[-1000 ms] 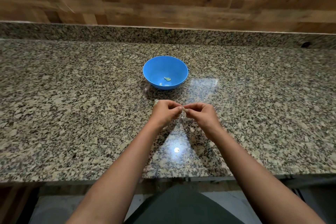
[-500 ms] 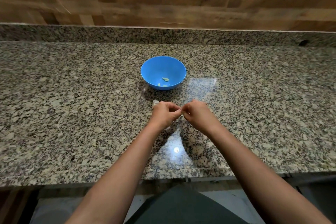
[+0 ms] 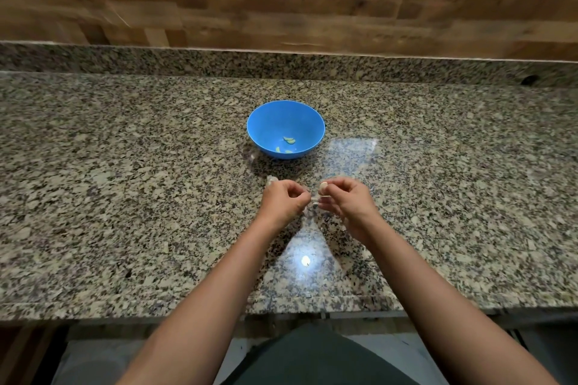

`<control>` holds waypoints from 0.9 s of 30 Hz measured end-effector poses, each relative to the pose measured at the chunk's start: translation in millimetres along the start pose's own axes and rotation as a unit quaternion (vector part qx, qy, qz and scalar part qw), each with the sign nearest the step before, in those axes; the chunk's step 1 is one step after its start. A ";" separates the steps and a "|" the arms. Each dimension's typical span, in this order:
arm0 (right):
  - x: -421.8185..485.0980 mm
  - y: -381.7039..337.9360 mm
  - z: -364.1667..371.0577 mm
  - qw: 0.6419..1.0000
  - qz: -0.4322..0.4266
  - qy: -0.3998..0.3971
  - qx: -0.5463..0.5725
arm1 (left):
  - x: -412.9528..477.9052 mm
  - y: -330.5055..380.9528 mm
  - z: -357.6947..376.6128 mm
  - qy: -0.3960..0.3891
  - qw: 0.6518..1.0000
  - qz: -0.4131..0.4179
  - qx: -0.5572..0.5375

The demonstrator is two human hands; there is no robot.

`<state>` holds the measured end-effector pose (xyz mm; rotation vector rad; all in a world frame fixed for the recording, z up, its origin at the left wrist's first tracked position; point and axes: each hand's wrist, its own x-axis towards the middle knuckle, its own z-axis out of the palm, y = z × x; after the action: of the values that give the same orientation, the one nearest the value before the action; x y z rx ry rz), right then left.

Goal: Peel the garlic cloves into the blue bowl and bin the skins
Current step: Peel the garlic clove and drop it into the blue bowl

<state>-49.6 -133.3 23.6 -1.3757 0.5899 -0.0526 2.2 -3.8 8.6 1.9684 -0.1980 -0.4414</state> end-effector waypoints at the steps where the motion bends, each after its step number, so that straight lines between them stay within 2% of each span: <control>1: 1.4 0.2 -2.4 0.999 0.012 -0.003 0.031 | -0.6 -1.4 -0.7 0.006 1.000 0.002 0.017; 6: 4.2 1.8 -10.6 0.997 0.029 -0.032 0.066 | -0.7 0.7 -3.7 0.011 0.998 0.021 0.064; 12: 2.7 3.5 -9.2 0.994 0.041 -0.037 0.096 | -3.3 6.3 2.5 -0.032 0.997 0.055 0.032; 19: 0.5 3.0 -8.4 0.991 0.040 -0.042 0.124 | -5.2 7.6 6.8 0.031 0.991 0.109 0.076; 27: 1.1 2.6 -7.7 1.000 -0.001 -0.026 0.004 | -4.8 9.8 5.9 0.029 0.968 0.160 0.193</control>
<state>-52.7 -140.1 20.2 -1.3656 0.5448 -0.0199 -4.0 -11.3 16.3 2.2711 -0.5923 -0.1386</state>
